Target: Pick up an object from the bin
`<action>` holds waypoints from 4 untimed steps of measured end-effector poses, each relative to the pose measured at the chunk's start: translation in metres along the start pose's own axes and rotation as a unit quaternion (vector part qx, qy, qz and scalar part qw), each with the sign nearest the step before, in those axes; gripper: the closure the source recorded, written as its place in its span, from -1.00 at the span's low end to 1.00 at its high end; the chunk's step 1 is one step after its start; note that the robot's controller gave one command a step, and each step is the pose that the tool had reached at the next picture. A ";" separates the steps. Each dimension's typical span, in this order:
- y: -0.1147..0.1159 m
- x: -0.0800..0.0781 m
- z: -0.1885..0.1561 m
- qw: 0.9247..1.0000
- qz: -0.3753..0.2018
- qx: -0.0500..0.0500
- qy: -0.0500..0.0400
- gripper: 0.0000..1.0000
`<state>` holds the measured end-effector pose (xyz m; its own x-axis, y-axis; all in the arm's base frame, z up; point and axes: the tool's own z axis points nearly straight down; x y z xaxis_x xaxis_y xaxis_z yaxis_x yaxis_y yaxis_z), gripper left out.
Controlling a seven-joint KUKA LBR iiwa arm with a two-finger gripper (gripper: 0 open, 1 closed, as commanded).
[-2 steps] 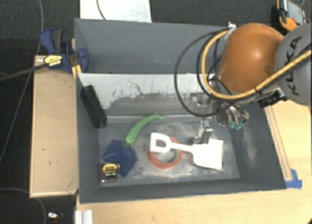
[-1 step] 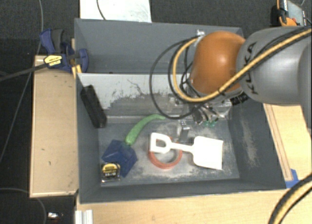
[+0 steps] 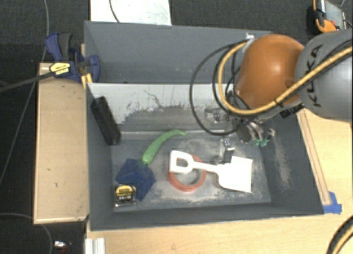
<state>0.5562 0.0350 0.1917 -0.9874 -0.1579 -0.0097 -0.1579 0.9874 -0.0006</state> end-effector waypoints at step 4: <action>0.001 0.036 0.077 0.994 0.113 -0.001 -0.003 -1.00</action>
Offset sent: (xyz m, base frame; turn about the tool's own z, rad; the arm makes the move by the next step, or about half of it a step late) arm -0.0261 -0.0167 -0.0423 0.1584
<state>0.5215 0.0301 0.1143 -0.9976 0.0681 -0.0159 0.0680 0.9977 0.0043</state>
